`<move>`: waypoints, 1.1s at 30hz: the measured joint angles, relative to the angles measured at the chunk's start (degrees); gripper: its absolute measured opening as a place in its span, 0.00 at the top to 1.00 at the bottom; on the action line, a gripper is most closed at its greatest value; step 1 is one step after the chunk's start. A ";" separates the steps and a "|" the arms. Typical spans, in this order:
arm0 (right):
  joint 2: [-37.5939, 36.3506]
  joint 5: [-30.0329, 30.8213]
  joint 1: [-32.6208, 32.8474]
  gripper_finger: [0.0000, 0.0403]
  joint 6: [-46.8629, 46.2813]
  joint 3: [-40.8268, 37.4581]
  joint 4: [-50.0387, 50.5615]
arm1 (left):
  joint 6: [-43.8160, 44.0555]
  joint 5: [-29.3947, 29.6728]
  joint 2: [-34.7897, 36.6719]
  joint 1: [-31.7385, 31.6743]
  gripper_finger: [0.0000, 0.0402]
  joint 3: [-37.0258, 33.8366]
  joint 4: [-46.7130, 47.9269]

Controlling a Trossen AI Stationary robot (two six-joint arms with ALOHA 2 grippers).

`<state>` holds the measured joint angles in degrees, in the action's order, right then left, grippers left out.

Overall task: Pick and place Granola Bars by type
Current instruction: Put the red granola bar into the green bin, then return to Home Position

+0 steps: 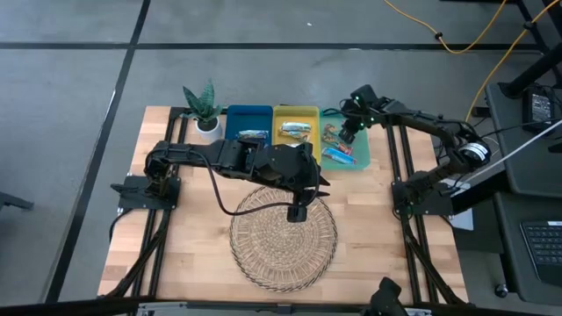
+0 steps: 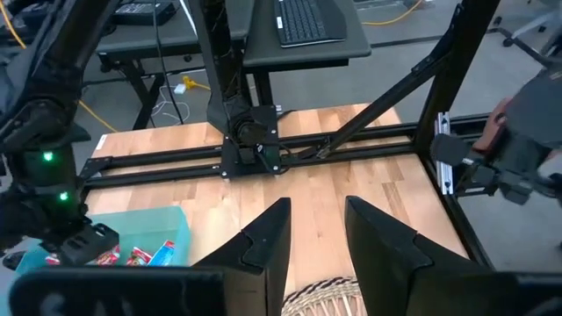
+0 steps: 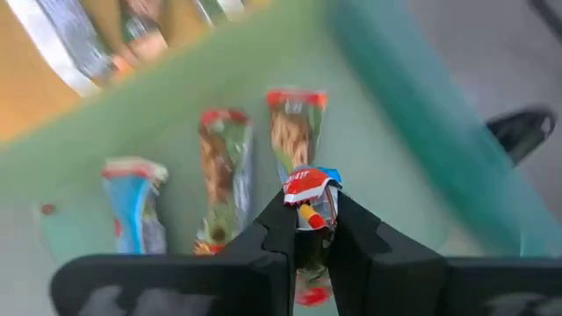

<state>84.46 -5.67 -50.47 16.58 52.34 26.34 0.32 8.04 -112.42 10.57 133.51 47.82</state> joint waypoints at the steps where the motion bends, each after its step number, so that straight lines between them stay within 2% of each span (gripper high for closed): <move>1: 0.52 0.00 -0.52 0.89 -0.02 -0.17 0.03 | 0.00 0.00 0.00 0.00 0.74 0.00 0.01; 5: 2.79 0.00 -2.46 0.89 0.21 -0.18 0.30 | 0.00 0.01 0.00 -0.19 0.75 -0.02 0.01; 12: 6.62 -0.45 -4.06 0.83 0.33 -0.18 -1.98 | -0.04 0.01 -0.13 -0.55 0.75 0.00 -0.05; 19: 8.05 -4.96 -4.05 0.78 0.29 -0.18 -3.79 | -0.02 0.34 -1.18 -0.68 0.75 -0.04 0.38; 23: 7.06 -4.96 -4.05 0.68 0.31 0.35 -4.49 | -0.02 1.90 -1.58 -0.84 0.74 -0.02 0.22; 28: 5.47 -5.00 -4.02 0.48 -0.50 2.59 -4.25 | -0.02 2.97 -1.71 -0.92 0.74 -0.04 0.64; 33: 1.79 -8.73 -2.66 0.33 -1.51 3.87 -4.43 | 0.41 3.67 -1.34 -1.07 0.74 -0.04 3.71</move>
<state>86.25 -14.41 -53.13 15.07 56.21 21.91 0.73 11.71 -113.76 9.50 133.47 51.52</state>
